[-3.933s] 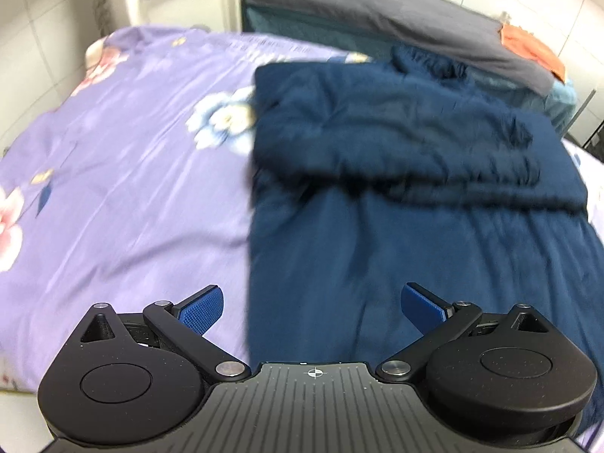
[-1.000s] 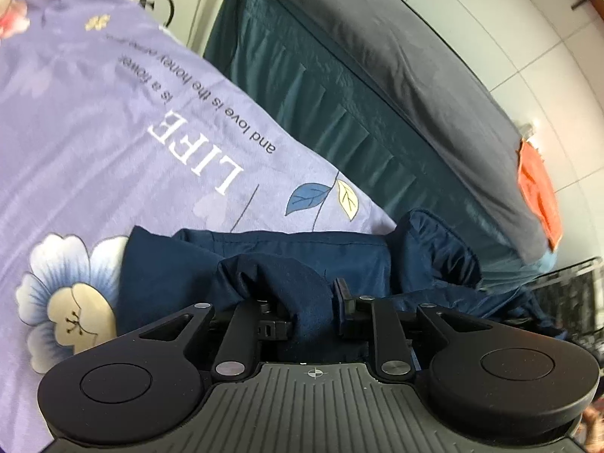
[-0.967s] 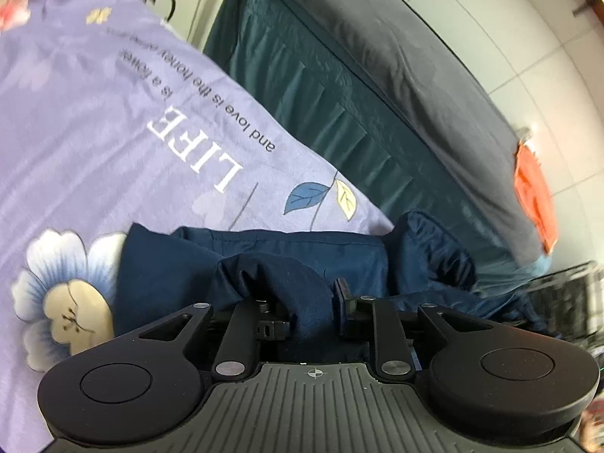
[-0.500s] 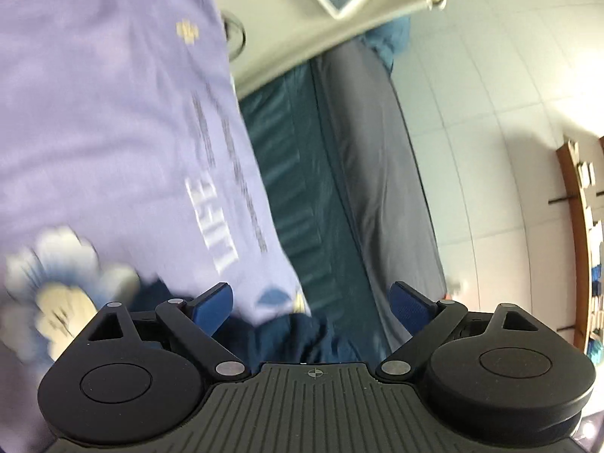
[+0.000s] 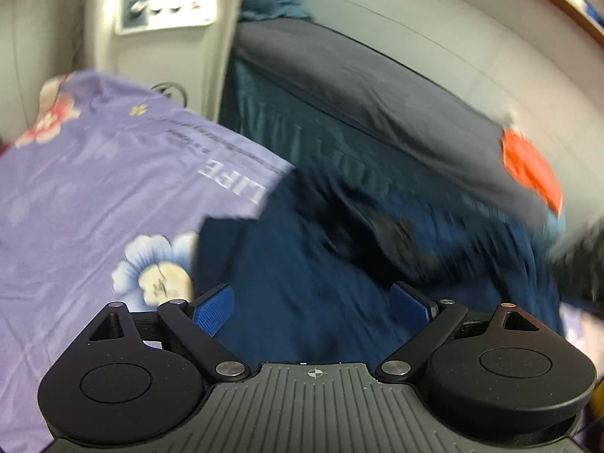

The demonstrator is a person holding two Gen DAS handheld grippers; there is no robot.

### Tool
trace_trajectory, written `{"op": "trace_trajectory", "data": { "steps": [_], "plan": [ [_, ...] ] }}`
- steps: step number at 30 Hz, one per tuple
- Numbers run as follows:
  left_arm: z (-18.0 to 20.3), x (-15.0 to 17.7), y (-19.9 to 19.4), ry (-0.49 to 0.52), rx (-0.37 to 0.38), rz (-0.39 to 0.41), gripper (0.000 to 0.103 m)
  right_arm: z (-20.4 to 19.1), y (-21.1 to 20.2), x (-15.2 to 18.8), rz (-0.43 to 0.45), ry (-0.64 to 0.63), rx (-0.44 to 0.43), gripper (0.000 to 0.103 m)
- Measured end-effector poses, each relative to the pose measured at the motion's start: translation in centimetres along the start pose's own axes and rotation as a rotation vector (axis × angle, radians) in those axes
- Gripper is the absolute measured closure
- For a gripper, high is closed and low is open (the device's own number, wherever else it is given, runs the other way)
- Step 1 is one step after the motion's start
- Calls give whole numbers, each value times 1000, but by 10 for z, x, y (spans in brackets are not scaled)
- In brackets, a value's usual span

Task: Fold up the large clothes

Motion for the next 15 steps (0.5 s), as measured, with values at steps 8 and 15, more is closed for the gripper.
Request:
{"op": "trace_trajectory", "data": {
  "steps": [8, 15],
  "plan": [
    [70, 81, 11, 364, -190, -2, 0, -60, 58, 44, -136, -170, 175, 29],
    [36, 51, 31, 227, -256, 25, 0, -41, 85, 9, -136, -51, 194, 80]
  ]
}}
Point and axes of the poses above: each gripper's, at about its wrist camera, not at the fingertips, and y roughly the way its jaws point, z to its right, x to its underside, the point moved 7 cm from there along y, roughly the way its jaws point, and after that the axes turned 7 degrees about -z, right-handed, at the moved point
